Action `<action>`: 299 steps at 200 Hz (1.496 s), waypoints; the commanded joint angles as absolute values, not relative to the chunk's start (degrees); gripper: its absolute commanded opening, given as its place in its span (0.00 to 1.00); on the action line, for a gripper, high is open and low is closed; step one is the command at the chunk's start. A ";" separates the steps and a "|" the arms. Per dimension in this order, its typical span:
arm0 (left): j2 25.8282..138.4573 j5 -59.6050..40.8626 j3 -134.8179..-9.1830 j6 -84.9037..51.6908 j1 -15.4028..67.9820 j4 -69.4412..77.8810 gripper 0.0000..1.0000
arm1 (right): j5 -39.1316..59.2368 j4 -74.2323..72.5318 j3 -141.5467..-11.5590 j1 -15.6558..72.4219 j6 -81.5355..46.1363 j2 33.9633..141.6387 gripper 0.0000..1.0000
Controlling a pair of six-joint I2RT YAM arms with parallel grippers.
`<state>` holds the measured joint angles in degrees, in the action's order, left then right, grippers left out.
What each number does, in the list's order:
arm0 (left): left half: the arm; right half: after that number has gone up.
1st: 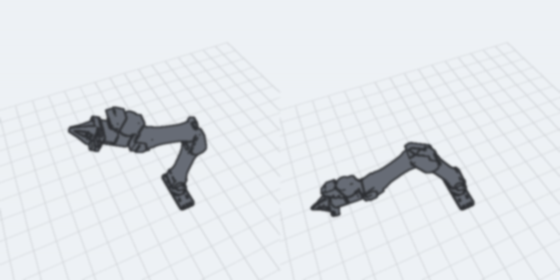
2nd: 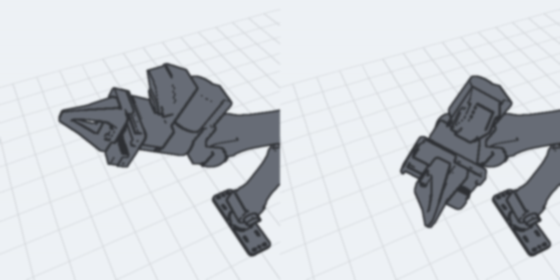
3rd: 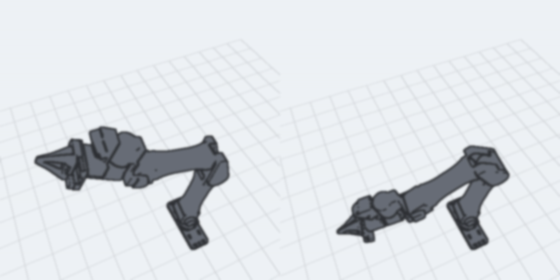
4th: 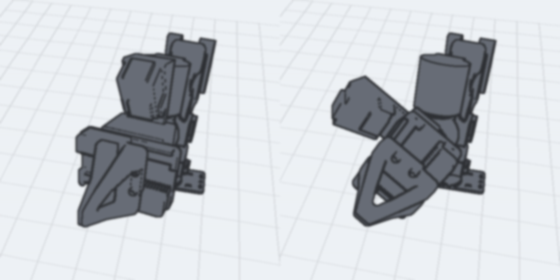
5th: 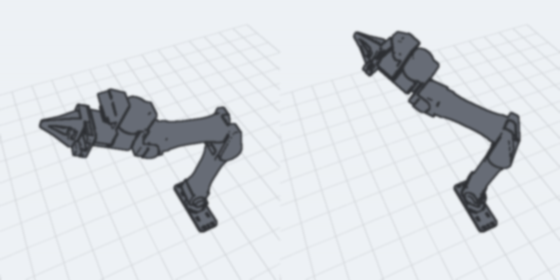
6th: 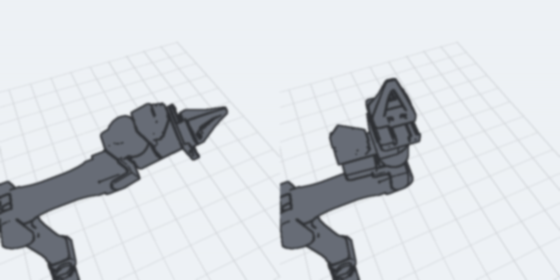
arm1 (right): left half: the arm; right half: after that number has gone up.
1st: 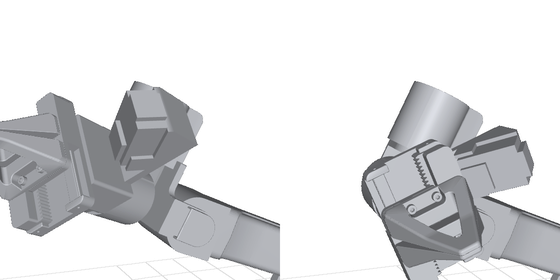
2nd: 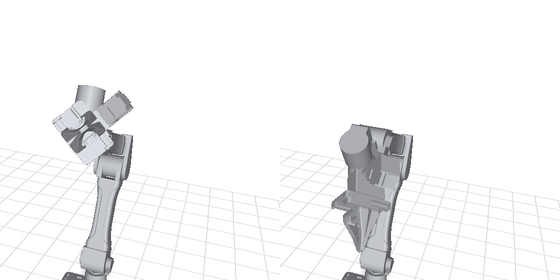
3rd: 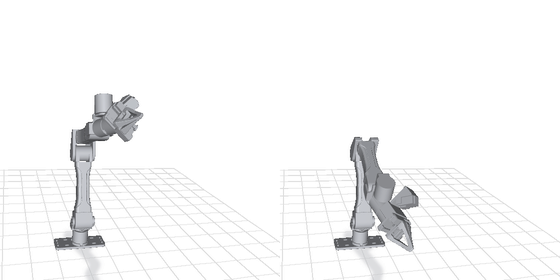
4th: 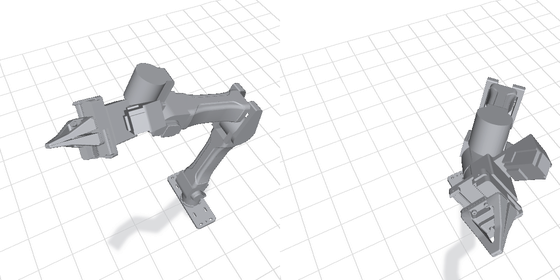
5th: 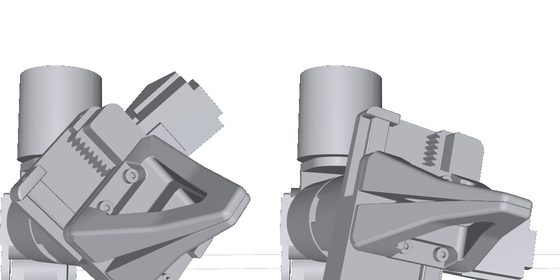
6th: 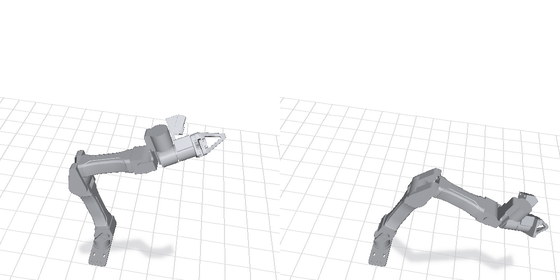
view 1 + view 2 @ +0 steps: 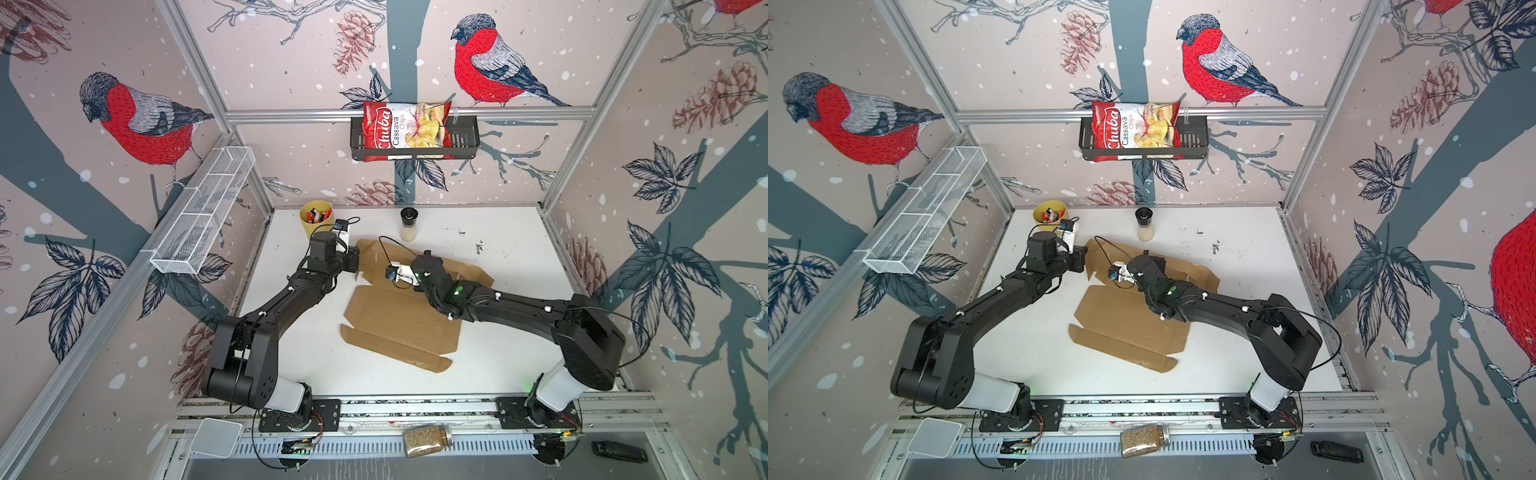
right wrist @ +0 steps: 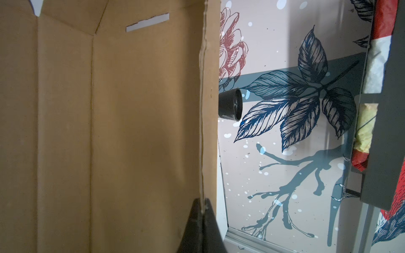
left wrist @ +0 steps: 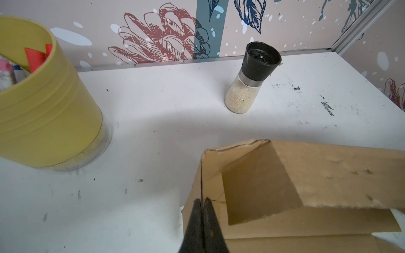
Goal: Fold the paper box
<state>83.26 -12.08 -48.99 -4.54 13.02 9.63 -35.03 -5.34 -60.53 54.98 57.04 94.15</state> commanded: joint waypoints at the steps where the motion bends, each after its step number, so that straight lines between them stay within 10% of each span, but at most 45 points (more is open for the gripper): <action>1: 81.35 -14.54 -48.33 -5.45 13.14 9.06 0.01 | -33.62 -3.87 -60.39 55.02 57.02 94.40 0.00; 299: 73.84 -15.91 -41.33 -20.43 19.99 9.73 0.00 | -45.57 -26.06 -46.90 60.50 69.23 94.11 0.00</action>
<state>74.39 -13.52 -41.58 -19.31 18.90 9.58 -45.76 -25.52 -47.55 59.72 66.46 93.01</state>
